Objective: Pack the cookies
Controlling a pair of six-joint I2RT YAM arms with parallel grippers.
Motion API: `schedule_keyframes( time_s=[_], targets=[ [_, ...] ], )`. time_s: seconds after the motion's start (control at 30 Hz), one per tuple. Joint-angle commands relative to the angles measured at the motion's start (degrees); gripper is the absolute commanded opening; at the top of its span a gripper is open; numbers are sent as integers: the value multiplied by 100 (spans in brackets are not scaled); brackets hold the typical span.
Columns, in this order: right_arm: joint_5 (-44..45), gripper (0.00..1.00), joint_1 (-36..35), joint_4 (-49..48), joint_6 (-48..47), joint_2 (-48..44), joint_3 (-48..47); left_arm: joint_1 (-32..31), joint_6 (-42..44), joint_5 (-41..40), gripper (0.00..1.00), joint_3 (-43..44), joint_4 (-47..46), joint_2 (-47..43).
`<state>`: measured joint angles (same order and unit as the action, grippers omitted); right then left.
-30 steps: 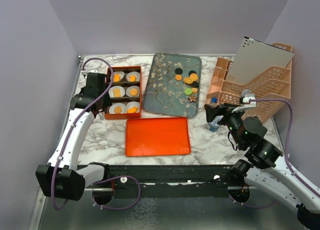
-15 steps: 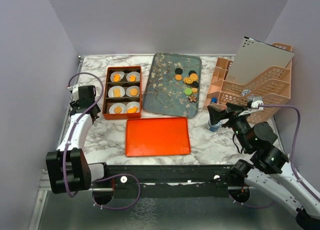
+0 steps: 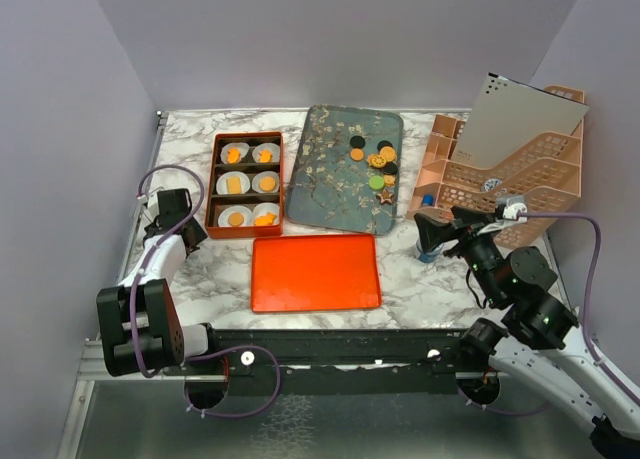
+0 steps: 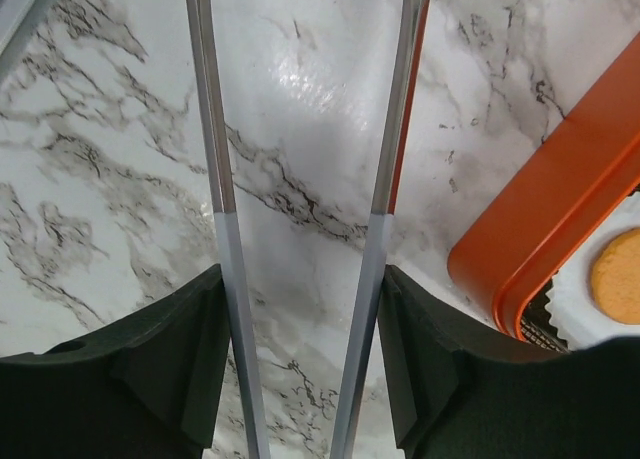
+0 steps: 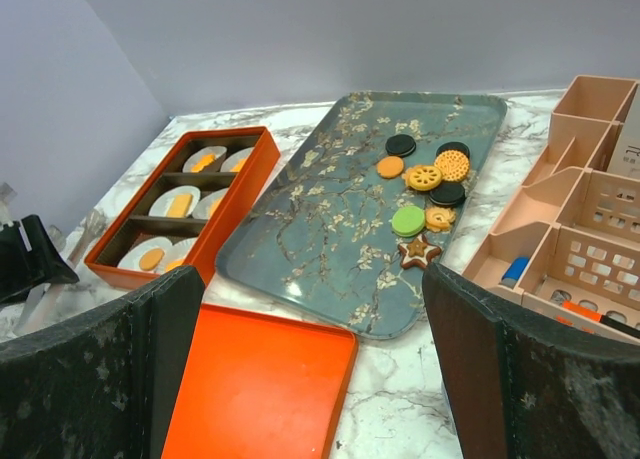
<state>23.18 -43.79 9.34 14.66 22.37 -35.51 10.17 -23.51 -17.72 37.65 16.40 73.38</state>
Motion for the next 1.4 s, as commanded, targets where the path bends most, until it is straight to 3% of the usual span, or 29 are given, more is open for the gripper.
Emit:
schedule_keyframes(
  time_s=[0.0, 0.37, 0.73, 0.87, 1.0, 1.23, 1.37],
  targets=[
    [-116, 100, -7, -80, -125, 15, 15, 31, -454, 220, 63, -108, 67, 86],
    [-849, 100, -7, -1, -351, 656, -170, 33, -523, -79, 82, 24, 626, -24],
    [-2007, 100, -7, 492, -556, 2581, -840, -62, -326, -54, 94, 100, 835, -1610],
    [-2409, 99, -13, 655, -532, 3309, -1147, -569, -176, -149, 99, 175, 904, -2067],
    [-2813, 99, -79, 741, -449, 3925, -1351, -1369, 68, -755, 99, 436, 1144, -2286],
    [-2401, 98, -756, 1270, -480, 5037, -1810, -2646, 406, -1380, 99, 585, 1201, -2823],
    [-2093, 92, -1296, 1616, -560, 5833, -2170, -3073, 400, -1509, 99, 338, 1093, -3165]
  ],
)
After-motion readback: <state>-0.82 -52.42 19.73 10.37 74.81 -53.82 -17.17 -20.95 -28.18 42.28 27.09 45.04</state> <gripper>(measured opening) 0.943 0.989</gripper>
